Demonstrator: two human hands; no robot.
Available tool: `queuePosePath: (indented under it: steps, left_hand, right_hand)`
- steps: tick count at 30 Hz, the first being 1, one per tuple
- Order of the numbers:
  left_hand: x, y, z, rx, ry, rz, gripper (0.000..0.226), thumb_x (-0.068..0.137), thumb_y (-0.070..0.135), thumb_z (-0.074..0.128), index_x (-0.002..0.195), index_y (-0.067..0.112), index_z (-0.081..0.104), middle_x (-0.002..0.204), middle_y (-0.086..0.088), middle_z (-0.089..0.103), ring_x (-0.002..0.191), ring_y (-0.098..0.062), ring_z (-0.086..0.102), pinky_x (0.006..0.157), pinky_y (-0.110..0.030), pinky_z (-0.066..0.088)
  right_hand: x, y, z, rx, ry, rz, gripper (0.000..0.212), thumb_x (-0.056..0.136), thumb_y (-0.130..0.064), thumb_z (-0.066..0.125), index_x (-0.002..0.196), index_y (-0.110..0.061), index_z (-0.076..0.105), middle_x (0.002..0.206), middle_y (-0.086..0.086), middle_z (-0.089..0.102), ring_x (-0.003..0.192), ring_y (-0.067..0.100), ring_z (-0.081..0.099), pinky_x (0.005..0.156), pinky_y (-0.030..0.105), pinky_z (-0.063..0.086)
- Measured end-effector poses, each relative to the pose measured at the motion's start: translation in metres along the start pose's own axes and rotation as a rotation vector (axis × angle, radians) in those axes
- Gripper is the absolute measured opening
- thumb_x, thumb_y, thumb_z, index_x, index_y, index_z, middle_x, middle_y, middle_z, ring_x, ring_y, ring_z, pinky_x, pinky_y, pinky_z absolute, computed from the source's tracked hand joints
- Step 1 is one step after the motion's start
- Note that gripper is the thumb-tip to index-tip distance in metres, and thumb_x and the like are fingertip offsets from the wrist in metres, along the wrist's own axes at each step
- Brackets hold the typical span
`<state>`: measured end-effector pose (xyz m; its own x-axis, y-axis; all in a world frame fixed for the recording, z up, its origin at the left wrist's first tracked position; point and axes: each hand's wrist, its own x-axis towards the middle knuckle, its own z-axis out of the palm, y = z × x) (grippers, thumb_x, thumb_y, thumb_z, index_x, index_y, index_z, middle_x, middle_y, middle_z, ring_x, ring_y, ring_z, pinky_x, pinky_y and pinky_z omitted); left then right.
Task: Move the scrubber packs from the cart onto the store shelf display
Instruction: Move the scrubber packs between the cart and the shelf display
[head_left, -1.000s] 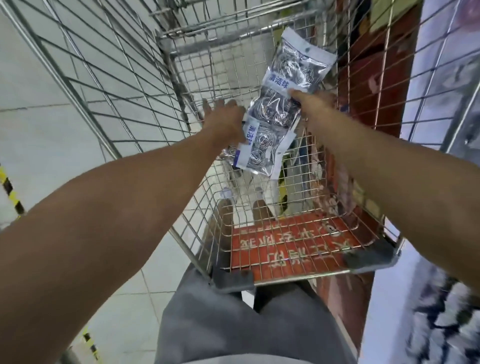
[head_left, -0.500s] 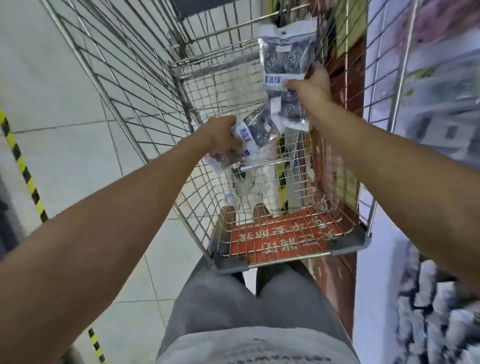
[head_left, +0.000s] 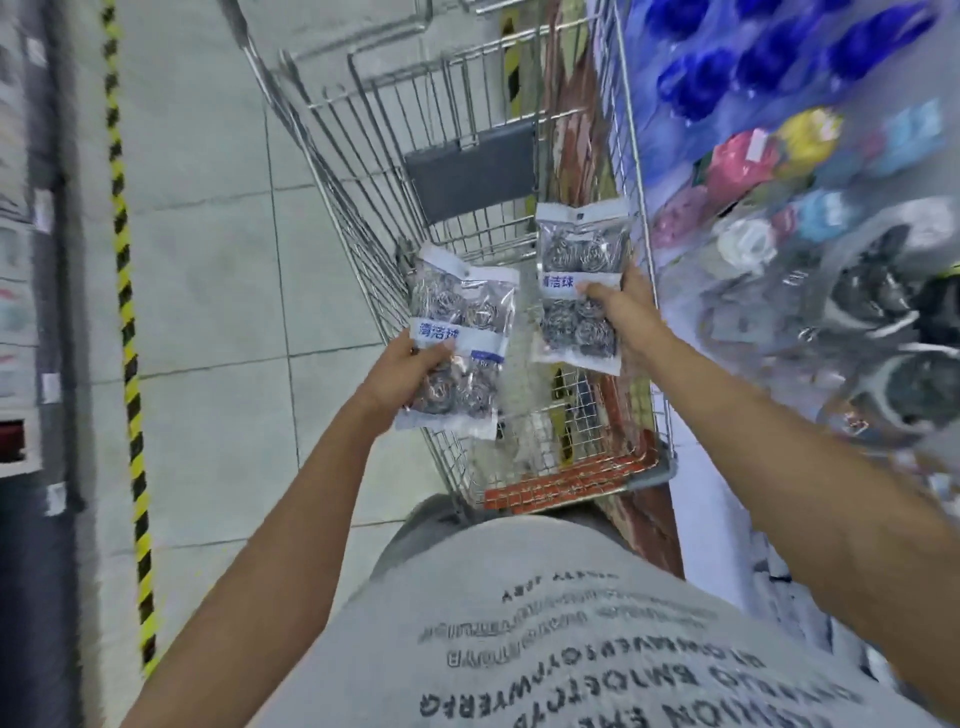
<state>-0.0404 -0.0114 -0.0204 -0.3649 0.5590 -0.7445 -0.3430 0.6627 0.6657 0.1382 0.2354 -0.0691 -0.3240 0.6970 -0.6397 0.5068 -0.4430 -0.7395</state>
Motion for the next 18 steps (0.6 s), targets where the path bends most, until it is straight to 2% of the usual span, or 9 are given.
queuePosePath:
  steps: [2,5,6,8,10,11,14,17,18]
  left_hand:
    - [-0.025,0.002,-0.002,-0.057,0.047,0.024,0.016,0.098,0.029,0.069,0.109,0.02,0.062,0.105,-0.012,0.077,0.101,-0.04,0.073,0.089,-0.057,0.059]
    - [-0.055,-0.002,-0.006,-0.109,0.026,0.045,0.033,0.095,0.03,0.074,0.122,0.016,0.064,0.111,-0.012,0.077,0.104,-0.038,0.073,0.089,-0.06,0.059]
    - [-0.062,-0.006,-0.007,-0.11,0.004,0.047,0.036,0.094,0.03,0.075,0.124,0.014,0.064,0.111,-0.013,0.077,0.103,-0.038,0.074,0.088,-0.058,0.06]
    - [-0.076,-0.012,-0.006,-0.091,-0.033,0.056,0.033,0.094,0.027,0.074,0.122,0.012,0.066,0.106,-0.011,0.079,0.096,-0.033,0.077,0.078,-0.047,0.064]
    - [-0.089,-0.019,-0.005,-0.05,-0.067,0.073,0.027,0.094,0.025,0.073,0.117,0.011,0.068,0.103,-0.01,0.08,0.091,-0.029,0.078,0.072,-0.04,0.063]
    - [-0.095,-0.023,-0.004,-0.031,-0.091,0.079,0.026,0.093,0.025,0.074,0.116,0.012,0.069,0.105,-0.011,0.079,0.095,-0.03,0.077,0.077,-0.042,0.063]
    - [-0.111,-0.032,0.003,0.029,-0.173,0.095,0.029,0.092,0.027,0.076,0.117,0.015,0.07,0.11,-0.008,0.079,0.106,-0.031,0.074,0.099,-0.053,0.056]
    - [-0.128,-0.037,0.023,0.082,-0.226,0.136,0.022,0.092,0.026,0.076,0.112,0.021,0.071,0.108,-0.003,0.079,0.105,-0.027,0.074,0.101,-0.054,0.054]
    - [-0.133,-0.04,0.031,0.094,-0.244,0.144,0.022,0.091,0.025,0.077,0.112,0.023,0.071,0.108,-0.002,0.079,0.107,-0.026,0.073,0.102,-0.055,0.053]
  right_hand:
    - [-0.038,0.001,-0.007,0.086,0.052,0.0,0.072,0.093,-0.014,0.074,0.153,-0.012,0.036,0.128,-0.003,0.055,0.117,0.021,0.058,0.083,0.023,0.054]
    - [-0.095,0.016,-0.021,0.266,0.088,0.028,0.061,0.09,-0.021,0.078,0.143,-0.017,0.047,0.134,0.002,0.061,0.126,0.028,0.057,0.106,0.046,0.049]
    - [-0.116,0.021,-0.024,0.323,0.099,0.023,0.047,0.091,-0.019,0.077,0.131,-0.02,0.054,0.126,0.003,0.065,0.121,0.027,0.06,0.102,0.045,0.052]
    - [-0.16,0.032,-0.03,0.417,0.167,0.017,0.025,0.094,-0.014,0.073,0.105,-0.027,0.055,0.106,0.0,0.068,0.096,0.017,0.066,0.074,0.029,0.057]
    - [-0.201,0.046,-0.032,0.489,0.253,0.027,0.024,0.096,-0.011,0.07,0.097,-0.027,0.053,0.093,-0.002,0.065,0.068,0.005,0.063,0.05,0.018,0.048]
    - [-0.222,0.055,-0.033,0.518,0.286,0.032,0.024,0.096,-0.011,0.07,0.097,-0.027,0.053,0.09,-0.002,0.064,0.06,0.004,0.06,0.046,0.017,0.046]
    - [-0.28,0.079,-0.034,0.615,0.378,0.003,0.022,0.096,-0.009,0.068,0.098,-0.023,0.051,0.091,-0.001,0.059,0.071,0.01,0.055,0.055,0.023,0.045]
    - [-0.334,0.105,-0.037,0.701,0.431,-0.006,0.03,0.094,-0.008,0.07,0.112,-0.018,0.049,0.099,-0.002,0.063,0.085,0.013,0.059,0.067,0.031,0.05]
    - [-0.35,0.113,-0.04,0.711,0.427,-0.014,0.037,0.087,-0.013,0.078,0.115,-0.015,0.053,0.105,0.004,0.069,0.091,0.02,0.065,0.075,0.04,0.056]
